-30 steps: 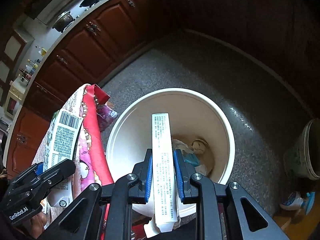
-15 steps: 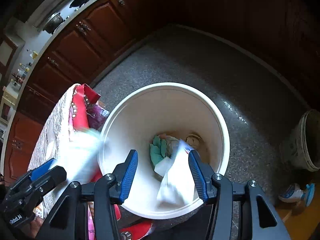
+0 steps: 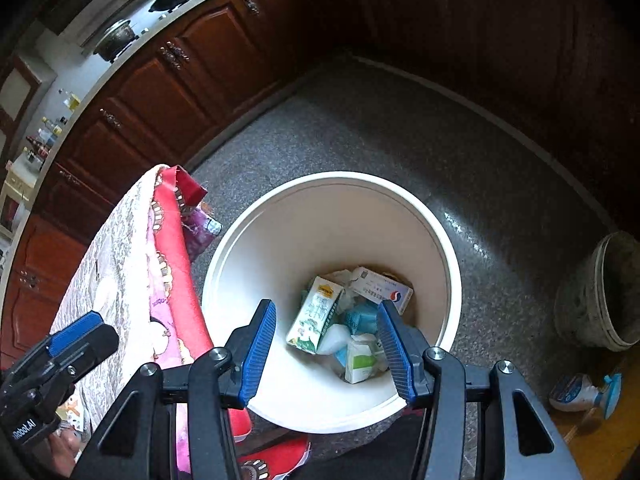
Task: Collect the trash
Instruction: 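Open both tools over the bucket to drop carton and medicine box, then move both open tools back over the remaining trash on the table, then grasp the white barcode box with left tool while right tool grasps orange-white snack packet, then carry the barcode box and snack packet over the white bucket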
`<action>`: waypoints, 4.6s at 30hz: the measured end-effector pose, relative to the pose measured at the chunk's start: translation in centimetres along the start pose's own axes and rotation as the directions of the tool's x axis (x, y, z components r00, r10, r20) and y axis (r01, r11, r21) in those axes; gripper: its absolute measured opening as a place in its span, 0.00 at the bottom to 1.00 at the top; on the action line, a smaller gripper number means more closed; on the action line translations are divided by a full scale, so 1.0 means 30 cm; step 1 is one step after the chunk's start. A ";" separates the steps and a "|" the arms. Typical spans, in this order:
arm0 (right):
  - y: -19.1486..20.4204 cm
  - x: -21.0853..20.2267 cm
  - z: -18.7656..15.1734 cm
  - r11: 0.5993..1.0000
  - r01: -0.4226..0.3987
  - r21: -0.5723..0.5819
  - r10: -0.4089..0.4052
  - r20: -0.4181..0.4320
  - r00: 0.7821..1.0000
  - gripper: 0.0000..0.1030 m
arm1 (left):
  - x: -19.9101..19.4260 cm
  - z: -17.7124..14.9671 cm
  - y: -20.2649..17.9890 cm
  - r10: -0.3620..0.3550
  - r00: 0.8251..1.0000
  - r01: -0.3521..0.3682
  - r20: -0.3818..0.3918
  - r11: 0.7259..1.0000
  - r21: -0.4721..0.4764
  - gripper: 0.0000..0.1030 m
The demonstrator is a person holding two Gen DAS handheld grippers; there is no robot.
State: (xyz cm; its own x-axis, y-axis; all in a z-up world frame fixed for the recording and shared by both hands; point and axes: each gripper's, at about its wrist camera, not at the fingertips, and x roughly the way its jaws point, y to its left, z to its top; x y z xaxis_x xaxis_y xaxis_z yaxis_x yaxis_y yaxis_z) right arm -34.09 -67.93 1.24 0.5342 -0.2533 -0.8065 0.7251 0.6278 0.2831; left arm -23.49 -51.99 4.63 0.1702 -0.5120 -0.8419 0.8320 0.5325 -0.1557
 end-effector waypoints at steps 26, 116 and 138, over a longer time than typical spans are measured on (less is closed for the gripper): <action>0.411 -0.166 -0.127 0.963 -0.083 -0.257 0.100 0.056 0.993 0.60 | -0.367 -0.178 0.302 0.148 0.977 -0.130 0.152 0.984 -0.118 0.59; 1.132 0.096 -0.475 0.747 -0.527 -0.406 0.419 -0.327 0.847 0.25 | -0.490 -0.568 1.011 0.310 0.951 -0.278 0.008 0.863 -0.423 0.24; 0.960 -0.033 -0.325 0.776 -0.495 -0.391 0.443 -0.221 0.869 0.25 | -0.518 -0.433 0.822 0.300 0.951 -0.260 0.076 0.907 -0.331 0.24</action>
State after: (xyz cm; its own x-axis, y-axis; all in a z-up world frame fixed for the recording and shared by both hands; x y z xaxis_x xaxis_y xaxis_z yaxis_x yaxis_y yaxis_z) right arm -17.98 -42.43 5.13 0.6890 0.2210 -0.6902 0.1278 0.9004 0.4158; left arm -12.47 -22.14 7.17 0.4514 -0.3783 -0.8082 0.5354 0.8394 -0.0938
